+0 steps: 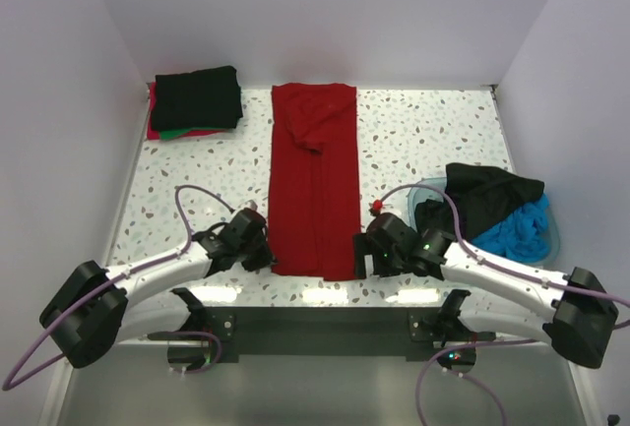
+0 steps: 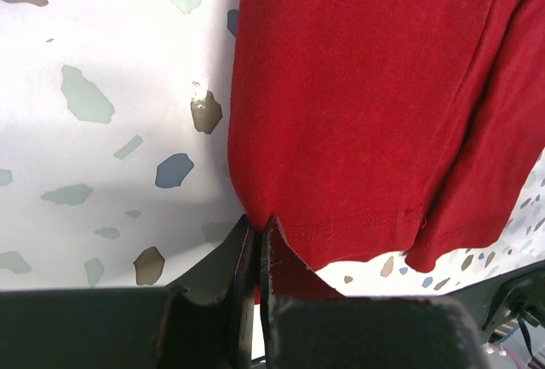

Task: Fold and stack the t-shirts
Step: Fold the tshirt

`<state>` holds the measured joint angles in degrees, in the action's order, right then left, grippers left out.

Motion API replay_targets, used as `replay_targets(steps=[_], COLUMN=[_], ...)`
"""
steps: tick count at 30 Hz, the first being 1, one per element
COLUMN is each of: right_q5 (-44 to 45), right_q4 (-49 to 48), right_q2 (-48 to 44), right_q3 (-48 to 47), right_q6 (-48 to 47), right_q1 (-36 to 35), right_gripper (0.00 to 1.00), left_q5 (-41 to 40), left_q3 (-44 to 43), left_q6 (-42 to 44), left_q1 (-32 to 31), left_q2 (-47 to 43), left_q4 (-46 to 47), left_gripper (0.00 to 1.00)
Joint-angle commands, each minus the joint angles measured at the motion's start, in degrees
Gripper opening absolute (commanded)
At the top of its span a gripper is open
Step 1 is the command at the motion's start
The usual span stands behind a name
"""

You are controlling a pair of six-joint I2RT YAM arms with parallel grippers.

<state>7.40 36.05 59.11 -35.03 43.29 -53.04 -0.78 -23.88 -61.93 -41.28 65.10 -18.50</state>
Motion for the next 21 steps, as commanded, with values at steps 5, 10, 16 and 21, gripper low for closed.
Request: replay_targets(steps=[5, 10, 16, 21], right_q5=[-0.5, 0.2, 2.1, 3.1], right_q4=[-12.1, -15.0, -12.8, -13.1], right_q2=[6.3, 11.3, 12.2, 12.7], right_q3=[1.4, 1.6, 3.3, 3.4], right_q6=[5.7, 7.0, 10.2, 10.6], right_q1=[-1.3, -2.2, -3.7, -4.6], right_gripper=[0.86, 0.64, 0.55, 0.28], left_q5=[0.5, 1.9, 3.3, 4.2], left_q3=[3.7, 3.9, 5.1, 6.5], left_q6=[1.5, 1.6, 1.3, 0.7], left_q1=[-0.2, -0.2, -0.2, -0.2], left_q2=[1.9, 2.4, 2.1, 0.6], left_q4=[-8.2, -7.3, -7.0, -6.3], left_gripper=[0.00, 0.00, 0.00, 0.00])
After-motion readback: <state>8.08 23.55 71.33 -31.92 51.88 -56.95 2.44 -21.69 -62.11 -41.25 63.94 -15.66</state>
